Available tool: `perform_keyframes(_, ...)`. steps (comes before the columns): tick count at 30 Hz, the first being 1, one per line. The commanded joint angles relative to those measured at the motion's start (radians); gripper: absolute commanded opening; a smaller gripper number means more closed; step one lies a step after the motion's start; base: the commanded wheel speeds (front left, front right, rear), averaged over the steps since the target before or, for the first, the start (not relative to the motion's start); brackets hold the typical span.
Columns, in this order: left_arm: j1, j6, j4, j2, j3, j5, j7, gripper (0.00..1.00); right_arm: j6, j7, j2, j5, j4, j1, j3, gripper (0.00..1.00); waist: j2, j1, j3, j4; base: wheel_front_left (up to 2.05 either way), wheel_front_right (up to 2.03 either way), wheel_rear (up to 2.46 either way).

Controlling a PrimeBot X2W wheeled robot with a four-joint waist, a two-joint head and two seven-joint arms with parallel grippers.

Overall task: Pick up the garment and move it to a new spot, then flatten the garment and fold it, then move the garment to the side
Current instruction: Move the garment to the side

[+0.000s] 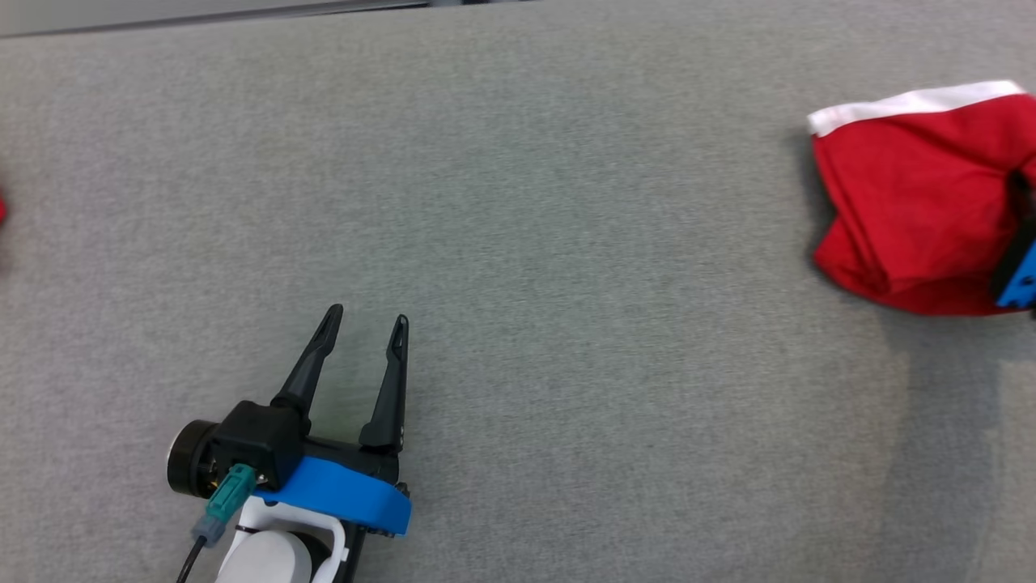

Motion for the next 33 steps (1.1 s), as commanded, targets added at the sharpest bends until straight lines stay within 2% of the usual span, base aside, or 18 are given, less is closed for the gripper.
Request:
perform_keyframes(1, -0.008, 0.004, -0.006, 0.002, 0.004, 0.004, -0.001, 1.0, 0.0, 0.003, -0.019, -0.002, 0.004, -0.018, -0.007, 0.0, 0.0, 0.0, 0.018, 0.024, 0.0, 0.0, 0.0)
perform_keyframes(9, 0.003, 0.008, -0.018, 0.01, -0.001, -0.005, 0.001, 1.0, 0.0, 0.028, -0.118, -0.04, 0.014, -0.06, -0.035, 0.0, 0.0, 0.0, 0.038, 0.075, 0.0, 0.0, 0.0)
perform_keyframes(10, 0.002, 0.009, -0.019, 0.011, -0.002, -0.005, 0.001, 1.0, 0.0, 0.021, -0.124, -0.038, 0.013, -0.065, -0.028, 0.1, 0.0, 0.0, 0.04, 0.077, 0.0, 0.0, 0.0)
perform_keyframes(11, 0.0, 0.01, -0.019, 0.012, -0.002, -0.005, 0.001, 1.0, 0.0, 0.017, -0.134, -0.043, 0.017, -0.067, -0.031, 0.33, 0.0, 0.0, 0.042, 0.078, 0.0, 0.0, 0.0)
perform_keyframes(12, -0.002, 0.012, -0.019, 0.012, -0.003, -0.005, 0.002, 1.0, 0.0, 0.01, -0.141, -0.051, 0.02, -0.066, -0.023, 0.46, 0.0, 0.0, 0.044, 0.078, 0.0, 0.0, 0.0)
perform_keyframes(14, -0.006, 0.012, -0.02, 0.014, -0.004, -0.005, 0.004, 1.0, 0.0, -0.008, -0.121, -0.026, 0.029, -0.08, -0.029, 0.46, 0.0, 0.0, 0.047, 0.077, 0.0, 0.0, 0.0)
perform_keyframes(15, -0.007, 0.013, -0.02, 0.015, -0.005, -0.004, 0.006, 1.0, 0.0, -0.022, -0.116, -0.032, 0.028, -0.085, -0.021, 0.62, 0.0, 0.0, 0.049, 0.076, 0.0, 0.0, 0.0)
perform_keyframes(16, -0.009, 0.013, -0.021, 0.016, -0.007, -0.003, 0.007, 1.0, 0.0, -0.038, -0.117, -0.046, 0.027, -0.087, -0.008, 1.0, 0.0, 0.0, 0.05, 0.074, 0.0, 0.0, 0.0)
perform_keyframes(26, -0.012, 0.022, -0.016, 0.021, -0.005, -0.015, 0.006, 1.0, 0.0, -0.142, -0.08, -0.068, 0.051, -0.112, 0.043, 1.0, 0.0, 0.0, 0.026, 0.061, 0.0, 0.0, 0.0)
perform_keyframes(33, -0.012, 0.033, 0.011, 0.019, 0.024, -0.045, -0.016, 1.0, 0.0, -0.193, -0.047, -0.057, 0.03, -0.124, 0.135, 1.0, 0.0, 0.0, -0.047, 0.064, 0.0, 0.0, 0.0)
